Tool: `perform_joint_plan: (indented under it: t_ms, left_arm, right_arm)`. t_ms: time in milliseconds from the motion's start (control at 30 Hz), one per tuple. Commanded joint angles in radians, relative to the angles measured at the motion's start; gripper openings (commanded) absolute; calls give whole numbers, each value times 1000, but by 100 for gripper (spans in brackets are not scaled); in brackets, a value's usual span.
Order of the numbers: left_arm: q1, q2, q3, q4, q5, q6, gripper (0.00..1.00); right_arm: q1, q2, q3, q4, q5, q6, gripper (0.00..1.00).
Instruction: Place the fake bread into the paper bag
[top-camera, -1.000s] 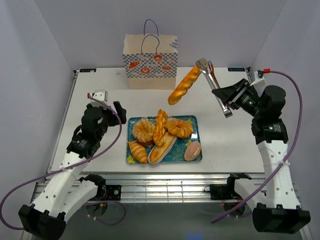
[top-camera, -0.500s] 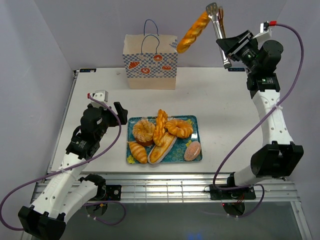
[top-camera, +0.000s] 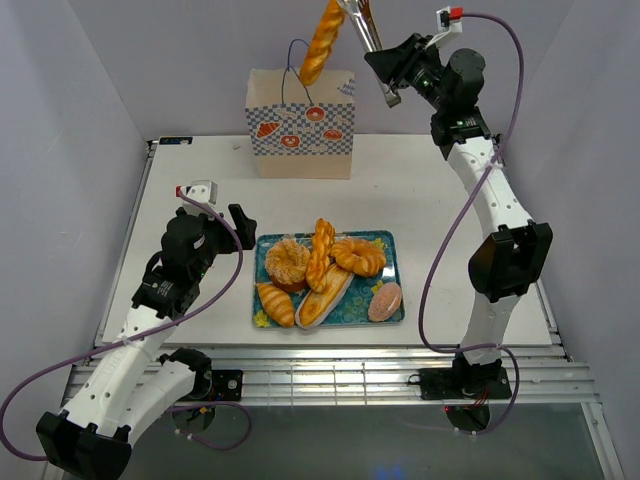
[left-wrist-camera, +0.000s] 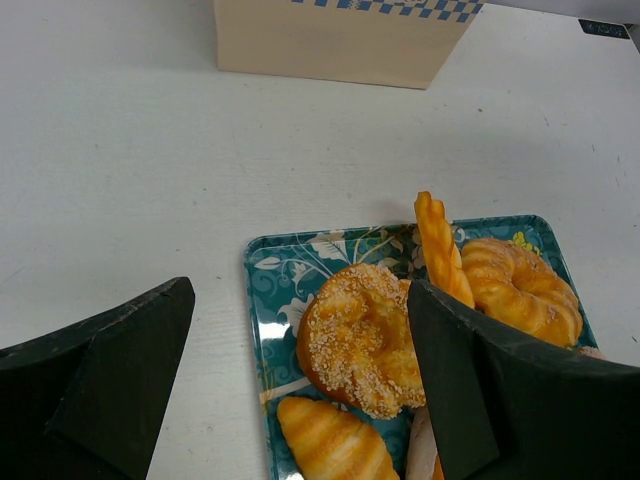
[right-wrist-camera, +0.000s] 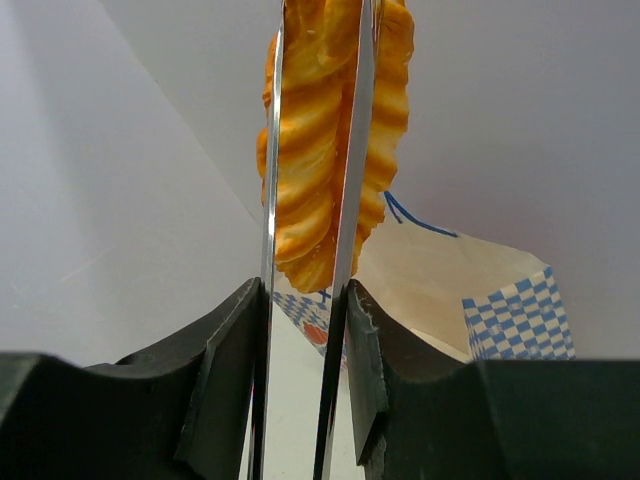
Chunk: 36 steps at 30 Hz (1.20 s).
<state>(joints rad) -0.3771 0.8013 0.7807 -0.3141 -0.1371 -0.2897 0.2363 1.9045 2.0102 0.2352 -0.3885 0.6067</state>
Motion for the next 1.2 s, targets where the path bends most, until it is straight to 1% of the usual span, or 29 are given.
perform_joint_plan:
  t_ms: [0, 367, 633, 767, 833, 867, 933, 1067, 1167]
  left_arm:
    - [-6, -5, 34, -2, 22, -3, 98]
    - [-6, 1, 37, -2, 47, -8, 98]
    - [-6, -1, 37, -2, 60, -9, 98]
    - [-6, -2, 35, 0, 64, -9, 98]
    - [-6, -4, 35, 0, 64, -11, 98]
    - [-8, -4, 35, 0, 64, -11, 98]
    - [-8, -5, 35, -2, 62, -9, 98]
    - [-8, -4, 35, -2, 60, -8, 98]
    - [-8, -4, 34, 0, 59, -8, 98]
  right_arm:
    - [23, 22, 65, 176, 37, -87, 8]
    - [44, 102, 24, 240, 43, -94, 8]
    - [54, 100, -37, 256, 27, -131, 8]
    - [63, 94, -68, 242, 7, -139, 30]
    - [66, 90, -96, 242, 2, -139, 37]
    - [66, 87, -103, 242, -1, -139, 42]
    - [67, 87, -114, 239, -4, -137, 44]
    - [67, 91, -105, 221, -22, -127, 51]
    - [67, 91, -97, 205, -33, -124, 54]
